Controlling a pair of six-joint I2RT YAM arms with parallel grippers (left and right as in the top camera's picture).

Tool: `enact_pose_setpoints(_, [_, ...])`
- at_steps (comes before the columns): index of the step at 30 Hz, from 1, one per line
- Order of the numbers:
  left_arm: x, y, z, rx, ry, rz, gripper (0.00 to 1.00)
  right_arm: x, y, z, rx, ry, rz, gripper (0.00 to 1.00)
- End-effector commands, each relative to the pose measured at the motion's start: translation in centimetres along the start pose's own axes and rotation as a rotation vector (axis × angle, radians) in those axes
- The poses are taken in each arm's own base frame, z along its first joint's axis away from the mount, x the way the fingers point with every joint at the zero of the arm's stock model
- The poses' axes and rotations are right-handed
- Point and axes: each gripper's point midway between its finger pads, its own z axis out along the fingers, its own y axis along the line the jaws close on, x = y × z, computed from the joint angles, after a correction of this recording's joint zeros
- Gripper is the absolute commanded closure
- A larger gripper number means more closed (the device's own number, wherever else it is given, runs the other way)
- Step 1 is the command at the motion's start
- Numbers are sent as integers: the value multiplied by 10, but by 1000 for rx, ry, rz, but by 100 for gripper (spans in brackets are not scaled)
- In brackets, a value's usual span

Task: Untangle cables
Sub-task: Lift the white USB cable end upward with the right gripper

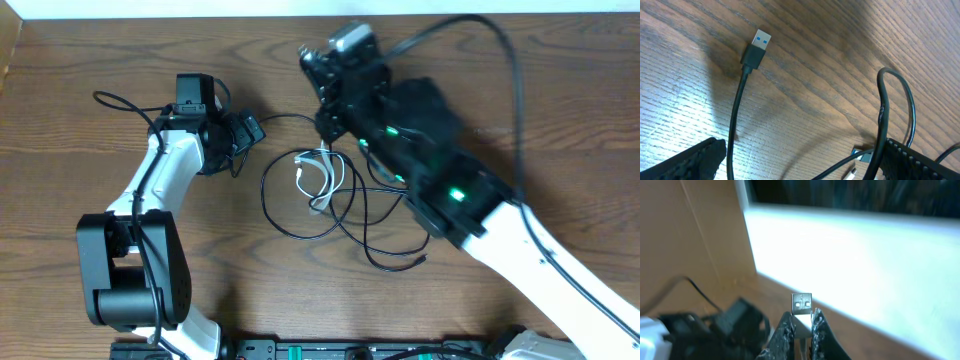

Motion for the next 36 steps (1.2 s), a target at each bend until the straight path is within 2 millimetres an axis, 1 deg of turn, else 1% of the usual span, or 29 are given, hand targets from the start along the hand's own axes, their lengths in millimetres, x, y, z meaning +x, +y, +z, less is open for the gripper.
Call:
enact_pose_setpoints(1, [-2,0,-6,-1,-19,-7,0,-33,0,-18,10,-84,-116,99])
enact_pose_setpoints(6, [-2,0,-6,-1,-19,-7,0,-51,0,-30,20,-132,-153,99])
enact_pose_setpoints(9, [-2,0,-6,-1,-19,-7,0,-66,-12,-36,98,-187,-154,99])
enact_pose_setpoints(10, [-2,0,-6,-1,-19,-7,0,-74,-17,-39,132,-218,-156,99])
enact_pose_setpoints(12, [-2,0,-6,-1,-19,-7,0,-97,-22,-47,175,-307,-161,99])
enact_pose_setpoints(15, [-2,0,-6,-1,-19,-7,0,-130,-18,-63,171,-449,-154,99])
enact_pose_setpoints(18, [-2,0,-6,-1,-19,-6,0,-154,-15,-77,161,-560,-143,99])
enact_pose_setpoints(20, [-2,0,-6,-1,-19,-7,0,-160,-15,-80,168,-585,-161,99])
enact_pose_setpoints(23, [-2,0,-6,-1,-19,-7,0,-161,-16,-81,198,-583,-250,99])
enact_pose_setpoints(27, [-2,0,-6,-1,-19,-7,0,-164,-26,-83,264,-580,-366,99])
enact_pose_setpoints(34, [-2,0,-6,-1,-19,-7,0,-185,-43,-100,328,-676,-377,99])
enact_pose_setpoints(36, [-2,0,-6,-1,-19,-7,0,-188,-48,-103,351,-686,-400,99])
